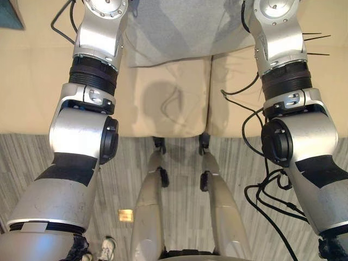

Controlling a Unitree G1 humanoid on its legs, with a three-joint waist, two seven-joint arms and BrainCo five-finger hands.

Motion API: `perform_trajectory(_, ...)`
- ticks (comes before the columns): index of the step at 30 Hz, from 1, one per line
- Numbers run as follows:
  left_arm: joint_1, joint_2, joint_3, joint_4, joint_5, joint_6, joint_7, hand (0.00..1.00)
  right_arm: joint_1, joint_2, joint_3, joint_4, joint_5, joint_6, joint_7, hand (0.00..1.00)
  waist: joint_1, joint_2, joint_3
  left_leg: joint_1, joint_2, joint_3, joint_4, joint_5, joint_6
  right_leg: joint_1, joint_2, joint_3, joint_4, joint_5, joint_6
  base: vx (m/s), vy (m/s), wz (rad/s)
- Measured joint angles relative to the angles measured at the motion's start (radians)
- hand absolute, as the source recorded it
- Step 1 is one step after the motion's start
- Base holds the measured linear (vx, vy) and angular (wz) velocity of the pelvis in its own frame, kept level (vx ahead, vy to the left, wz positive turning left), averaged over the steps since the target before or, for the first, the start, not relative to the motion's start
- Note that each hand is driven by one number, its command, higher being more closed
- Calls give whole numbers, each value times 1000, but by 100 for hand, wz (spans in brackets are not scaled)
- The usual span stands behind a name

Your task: Pick up cushions and gather them together orderly.

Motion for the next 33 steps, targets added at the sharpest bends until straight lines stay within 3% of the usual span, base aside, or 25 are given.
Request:
perform_trajectory(8,-2,9,27,-11,-44,-1,-26,0,20,-50,-11,-68,53,-1,-13,0,4,-1,1,-6,5,2,1,0,0,-12,2,-15,21,-1,0,50,43,3)
perform_trajectory(12,39,63,32,-89,-100,-10,-70,0,132,-115,-40,-199,85,-7,-7,0,4,-1,1,9,8,5,3,0,0,-24,2,-19,78,-9,-2,0,50,-4)
perform_trajectory(18,288,195,196,-226,-228,-49,-132,0,409,-206,-133,-411,236,-32,89,0,4,-3,-1,99,1,39,7,-8,-5,20,-14,4,163,-94,-3,-44,-25,1)
perform_trajectory(22,506,204,262,-335,-298,-57,-194,0,625,-205,-146,-529,324,-49,178,0,4,-4,-2,153,28,56,56,-46,1,100,0,-1,151,-101,-6,-12,-64,-6)
perform_trajectory(24,690,184,262,-434,-316,-57,-226,0,795,-201,-146,-634,348,-53,218,0,1,-4,-7,206,30,59,63,-61,7,162,2,-1,135,-104,-2,9,-18,-1)
perform_trajectory(25,796,157,262,-494,-322,-63,-239,0,894,-193,-143,-675,348,-63,235,0,1,-4,-45,204,31,59,72,-74,8,167,2,-1,128,-112,5,72,3,0)
perform_trajectory(26,972,96,262,-584,-317,-76,-256,0,1044,-171,-140,-730,356,-74,272,0,2,-3,-83,221,30,61,77,-86,10,193,0,-2,118,-115,4,96,7,0)
perform_trajectory(28,1167,0,253,-647,-307,-81,-284,0,1198,-125,-133,-760,356,-76,318,0,4,-2,-88,282,30,61,88,-99,7,263,-1,-3,110,-121,5,124,7,3)
perform_trajectory(29,1318,-82,229,-652,-283,-79,-313,0,1317,-83,-121,-760,354,-75,366,0,5,-2,-113,327,28,63,93,-118,6,308,-2,-2,109,-136,9,112,8,2)
perform_trajectory(33,1628,-195,124,-612,-222,-73,-426,0,1559,18,-94,-708,289,-75,485,0,27,-6,-184,439,21,62,78,-153,-6,416,-4,4,103,-175,11,109,7,5)
